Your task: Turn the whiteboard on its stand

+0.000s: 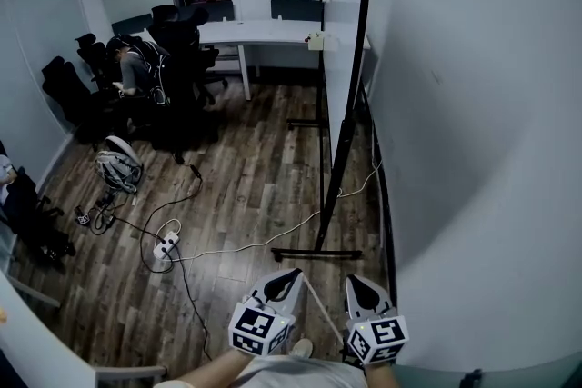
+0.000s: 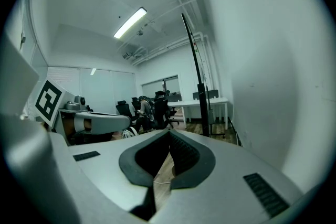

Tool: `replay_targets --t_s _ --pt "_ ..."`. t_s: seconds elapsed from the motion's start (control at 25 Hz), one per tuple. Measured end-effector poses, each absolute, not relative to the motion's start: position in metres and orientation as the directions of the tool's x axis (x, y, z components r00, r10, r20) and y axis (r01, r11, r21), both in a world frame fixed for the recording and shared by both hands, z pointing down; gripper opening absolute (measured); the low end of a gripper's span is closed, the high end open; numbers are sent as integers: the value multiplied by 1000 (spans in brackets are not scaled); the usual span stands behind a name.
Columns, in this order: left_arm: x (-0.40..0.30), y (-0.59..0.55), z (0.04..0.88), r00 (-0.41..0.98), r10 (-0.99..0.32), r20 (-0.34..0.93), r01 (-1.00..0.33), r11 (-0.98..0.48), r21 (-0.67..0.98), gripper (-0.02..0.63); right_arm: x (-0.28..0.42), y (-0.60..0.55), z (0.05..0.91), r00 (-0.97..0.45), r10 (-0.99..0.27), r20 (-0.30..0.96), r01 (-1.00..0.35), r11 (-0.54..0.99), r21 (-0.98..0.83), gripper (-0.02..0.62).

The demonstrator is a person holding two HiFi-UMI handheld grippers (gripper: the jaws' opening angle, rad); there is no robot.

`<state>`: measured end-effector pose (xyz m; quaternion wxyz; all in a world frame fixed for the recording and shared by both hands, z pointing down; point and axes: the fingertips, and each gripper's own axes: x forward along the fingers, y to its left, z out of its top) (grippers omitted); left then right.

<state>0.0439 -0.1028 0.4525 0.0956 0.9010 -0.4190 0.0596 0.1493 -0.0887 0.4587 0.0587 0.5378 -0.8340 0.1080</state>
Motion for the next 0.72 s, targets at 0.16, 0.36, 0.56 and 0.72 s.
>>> replay_targets --t_s 0.16,0.36,0.56,0.72 --pt "40 -109 450 633 -752 184 -774 -622 120 11 151 -96 459 -412 -887 208 -911 394 -123 3" --pt "31 -124 453 630 -753 191 -776 -619 120 11 145 -110 456 -409 -888 210 -912 394 -112 3" --pt "24 -142 454 646 -736 202 -763 -634 126 11 143 -128 452 -383 -900 208 -924 368 -108 3" --pt "20 -162 448 657 -726 203 -752 -648 121 11 140 -148 443 -366 -909 201 -930 354 -94 3"
